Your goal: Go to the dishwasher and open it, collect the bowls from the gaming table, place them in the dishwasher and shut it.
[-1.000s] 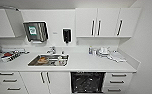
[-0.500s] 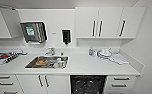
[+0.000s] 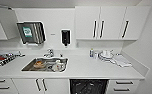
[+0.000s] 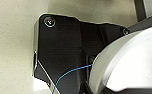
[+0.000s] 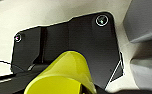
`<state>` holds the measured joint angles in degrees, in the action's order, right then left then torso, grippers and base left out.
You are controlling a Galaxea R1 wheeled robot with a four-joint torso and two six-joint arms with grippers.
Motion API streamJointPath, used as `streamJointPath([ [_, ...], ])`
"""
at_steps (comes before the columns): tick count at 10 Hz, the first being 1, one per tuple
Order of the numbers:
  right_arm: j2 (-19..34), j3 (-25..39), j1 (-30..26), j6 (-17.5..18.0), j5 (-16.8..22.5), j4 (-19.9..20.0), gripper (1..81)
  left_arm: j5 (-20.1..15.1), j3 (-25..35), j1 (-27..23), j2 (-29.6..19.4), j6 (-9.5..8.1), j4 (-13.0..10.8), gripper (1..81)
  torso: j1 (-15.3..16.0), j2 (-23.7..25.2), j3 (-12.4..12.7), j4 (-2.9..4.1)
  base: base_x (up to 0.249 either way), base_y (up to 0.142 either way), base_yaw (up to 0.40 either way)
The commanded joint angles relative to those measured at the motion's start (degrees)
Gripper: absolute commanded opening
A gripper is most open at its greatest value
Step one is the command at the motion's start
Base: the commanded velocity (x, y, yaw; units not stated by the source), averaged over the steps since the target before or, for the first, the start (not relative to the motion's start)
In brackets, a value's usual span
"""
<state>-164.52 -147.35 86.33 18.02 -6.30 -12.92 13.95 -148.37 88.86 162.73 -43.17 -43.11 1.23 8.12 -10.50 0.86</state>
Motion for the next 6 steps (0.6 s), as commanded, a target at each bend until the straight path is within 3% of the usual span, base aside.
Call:
streamJointPath([
  [1, 0.5, 0.0, -2.7, -0.1, 2.6, -0.3, 1.0, -1.0, 0.2, -2.0, -0.8, 0.28, -0.4, 1.0, 0.0, 0.0, 0.0, 0.0, 0.15, 0.0, 0.0],
  [6, 0.5, -0.3, -2.7, -0.1, 2.5, -0.3, 1.0, -0.9, 0.3, -1.8, -0.8, 0.28, -0.4, 1.0, 0.0, 0.0, 0.0, 0.0, 0.13, 0.0, 0.0],
])
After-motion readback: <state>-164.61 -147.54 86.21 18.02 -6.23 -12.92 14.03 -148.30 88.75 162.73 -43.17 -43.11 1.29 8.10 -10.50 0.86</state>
